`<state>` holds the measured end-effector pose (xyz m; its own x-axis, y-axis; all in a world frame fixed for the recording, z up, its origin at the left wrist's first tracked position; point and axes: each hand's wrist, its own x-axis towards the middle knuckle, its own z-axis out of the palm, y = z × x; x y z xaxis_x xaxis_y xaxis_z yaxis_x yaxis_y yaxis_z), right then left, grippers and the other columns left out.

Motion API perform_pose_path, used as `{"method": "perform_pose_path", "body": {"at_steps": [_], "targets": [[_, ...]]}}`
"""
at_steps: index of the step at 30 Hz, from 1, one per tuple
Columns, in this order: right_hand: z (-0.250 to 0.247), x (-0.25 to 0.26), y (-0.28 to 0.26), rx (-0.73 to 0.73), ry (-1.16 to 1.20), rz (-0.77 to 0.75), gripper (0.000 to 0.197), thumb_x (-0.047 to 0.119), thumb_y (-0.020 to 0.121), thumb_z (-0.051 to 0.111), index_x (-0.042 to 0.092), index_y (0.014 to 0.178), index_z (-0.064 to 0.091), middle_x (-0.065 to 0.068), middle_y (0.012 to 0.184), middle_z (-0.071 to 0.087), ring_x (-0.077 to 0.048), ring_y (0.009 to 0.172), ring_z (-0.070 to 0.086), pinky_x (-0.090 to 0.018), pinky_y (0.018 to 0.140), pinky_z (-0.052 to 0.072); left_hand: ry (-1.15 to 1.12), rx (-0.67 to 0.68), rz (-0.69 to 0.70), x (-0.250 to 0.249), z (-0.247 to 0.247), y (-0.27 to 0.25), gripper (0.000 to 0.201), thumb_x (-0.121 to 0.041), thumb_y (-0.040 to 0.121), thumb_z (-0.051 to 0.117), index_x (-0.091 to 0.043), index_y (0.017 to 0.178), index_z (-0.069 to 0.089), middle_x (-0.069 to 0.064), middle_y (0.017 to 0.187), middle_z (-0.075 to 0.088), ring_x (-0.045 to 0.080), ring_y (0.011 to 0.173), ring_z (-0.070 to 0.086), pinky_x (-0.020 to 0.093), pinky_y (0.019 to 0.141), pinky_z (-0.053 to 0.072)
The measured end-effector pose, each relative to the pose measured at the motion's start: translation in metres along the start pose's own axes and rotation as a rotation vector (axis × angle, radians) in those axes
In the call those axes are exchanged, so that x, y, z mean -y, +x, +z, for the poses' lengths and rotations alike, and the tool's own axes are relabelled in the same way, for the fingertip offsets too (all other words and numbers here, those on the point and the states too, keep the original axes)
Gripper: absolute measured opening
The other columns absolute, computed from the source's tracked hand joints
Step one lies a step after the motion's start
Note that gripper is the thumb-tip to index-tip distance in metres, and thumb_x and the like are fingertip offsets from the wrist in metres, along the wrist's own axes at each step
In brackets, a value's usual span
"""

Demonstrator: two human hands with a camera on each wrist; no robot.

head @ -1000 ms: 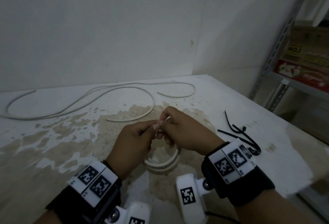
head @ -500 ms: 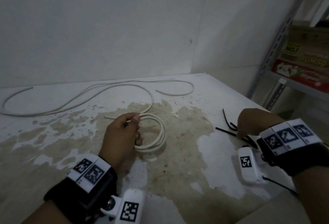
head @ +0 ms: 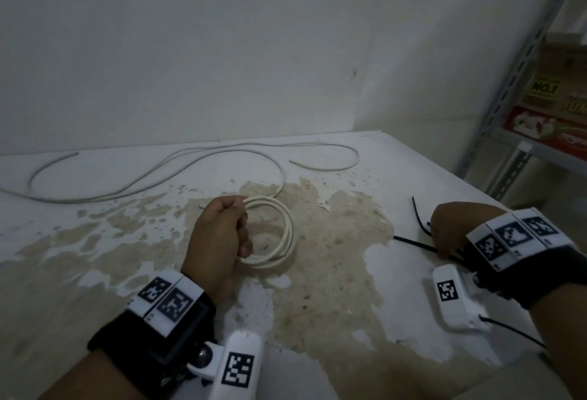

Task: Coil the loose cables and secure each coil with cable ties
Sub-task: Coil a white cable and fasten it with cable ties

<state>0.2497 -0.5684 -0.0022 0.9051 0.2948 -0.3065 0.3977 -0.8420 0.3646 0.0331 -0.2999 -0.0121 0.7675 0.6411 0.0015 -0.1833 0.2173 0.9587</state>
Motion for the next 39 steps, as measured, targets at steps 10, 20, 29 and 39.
{"method": "perform_pose_path", "body": {"at_steps": [10,20,29,39], "targets": [[-0.109,0.08,-0.086,-0.517,0.725,-0.422,0.019,0.018,0.093,0.052,0.019,0.075,0.054,0.007,0.07,0.066,-0.009,0.061,0.06,-0.026,0.056,0.042,0.053,-0.11,0.088,-0.009,-0.01,0.012,0.021,-0.008,0.099,0.036,-0.014,0.093,0.054,0.003,0.064,0.041,0.008,0.042,0.03,0.021,0.039,0.027],[-0.109,0.201,-0.095,0.132,1.284,-0.531,0.025,0.008,0.095,0.046,0.004,0.075,0.061,-0.008,0.061,0.064,-0.013,0.038,0.047,-0.021,0.039,0.039,0.121,-0.288,0.211,-0.018,-0.029,0.026,0.022,-0.014,0.099,0.04,-0.023,0.09,0.057,-0.002,0.063,0.043,0.005,0.04,0.034,0.023,0.043,0.03],[-0.12,0.243,-0.079,0.465,1.909,-0.552,0.02,0.01,0.095,0.049,0.008,0.08,0.062,-0.003,0.064,0.061,-0.007,0.039,0.046,-0.017,0.037,0.038,0.221,-0.355,0.282,-0.015,-0.037,0.033,0.025,-0.023,0.098,0.042,-0.021,0.079,0.059,-0.006,0.068,0.054,0.013,0.06,0.045,0.03,0.058,0.034],[-0.098,0.259,-0.083,0.843,2.28,-0.607,0.04,0.012,0.094,0.044,0.015,0.058,0.063,0.002,0.064,0.054,-0.005,0.043,0.046,-0.016,0.037,0.036,0.051,-0.265,0.113,-0.015,-0.034,0.033,0.014,-0.021,0.094,0.048,-0.02,0.082,0.053,-0.003,0.055,0.05,0.011,0.039,0.041,0.019,0.04,0.033]]}}
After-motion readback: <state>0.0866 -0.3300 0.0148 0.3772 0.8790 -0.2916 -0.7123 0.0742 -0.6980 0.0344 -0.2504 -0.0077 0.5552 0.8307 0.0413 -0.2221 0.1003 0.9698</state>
